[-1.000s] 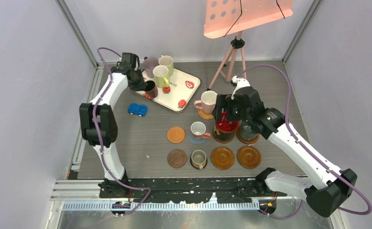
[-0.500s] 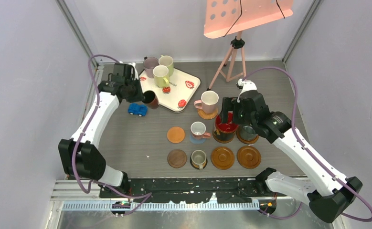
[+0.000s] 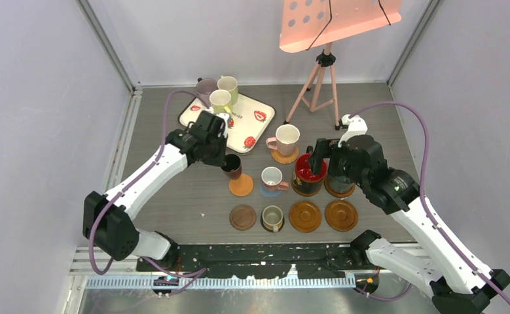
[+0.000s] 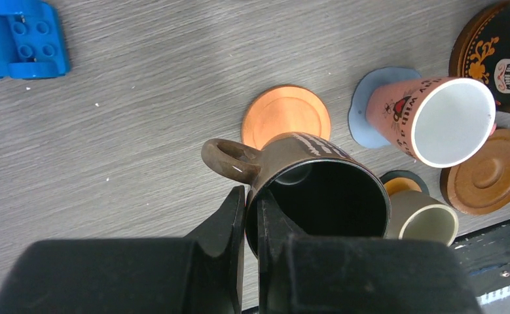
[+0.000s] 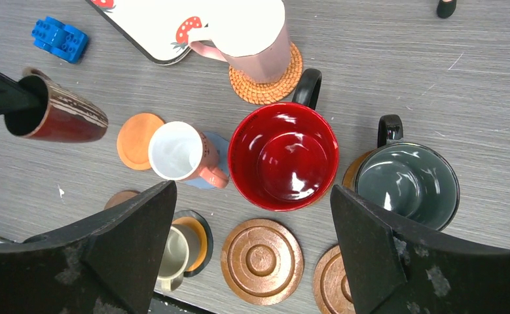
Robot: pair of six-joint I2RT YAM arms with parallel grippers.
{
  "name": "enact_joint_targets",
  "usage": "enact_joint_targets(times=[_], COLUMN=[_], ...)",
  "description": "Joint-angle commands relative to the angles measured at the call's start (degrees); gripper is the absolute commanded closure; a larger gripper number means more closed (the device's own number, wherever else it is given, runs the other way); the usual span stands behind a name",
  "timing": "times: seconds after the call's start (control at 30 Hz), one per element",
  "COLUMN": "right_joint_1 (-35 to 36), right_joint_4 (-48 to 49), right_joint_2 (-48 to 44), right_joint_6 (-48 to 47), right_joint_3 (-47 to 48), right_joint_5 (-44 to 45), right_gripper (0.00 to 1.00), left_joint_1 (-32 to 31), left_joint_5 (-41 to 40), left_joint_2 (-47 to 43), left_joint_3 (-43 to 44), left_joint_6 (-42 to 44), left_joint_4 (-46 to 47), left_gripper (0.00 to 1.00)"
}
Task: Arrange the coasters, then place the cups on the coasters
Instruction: Place the cup on the coaster.
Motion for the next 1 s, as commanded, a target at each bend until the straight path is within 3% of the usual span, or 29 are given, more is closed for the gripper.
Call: enact_joint_targets(times=[0.0, 0.4, 0.87, 0.97], right_joint_1=[0.19, 0.14, 0.15, 0.14], right_joint_4=[2.82, 2.34, 1.43, 1.8], right_joint_2=[-2.07, -2.78, -3.84, -4.65], right_joint_6=[-0.18, 0.55, 0.61, 0.62], right_joint_3=[-0.96, -2.36, -1.95, -2.41], right_joint_5=[-0.16, 0.66, 1.68, 1.83], right_gripper=[0.05, 0.05, 0.05, 0.05], left_joint_1=[-3.64, -9.25, -9.29, -9.29], left_joint_5=[-4.27, -7.65, -10.25, -10.25], left_joint_2=[1.45, 6.1, 9.27, 9.39], left_joint_3=[0.21, -6.2, -4.85, -5.61], left_joint_6=[0.02, -2.17, -1.66, -2.07], left_joint_4=[4.17, 11.87, 11.56, 11.84], left_gripper=[1.0, 1.0, 1.0, 0.95])
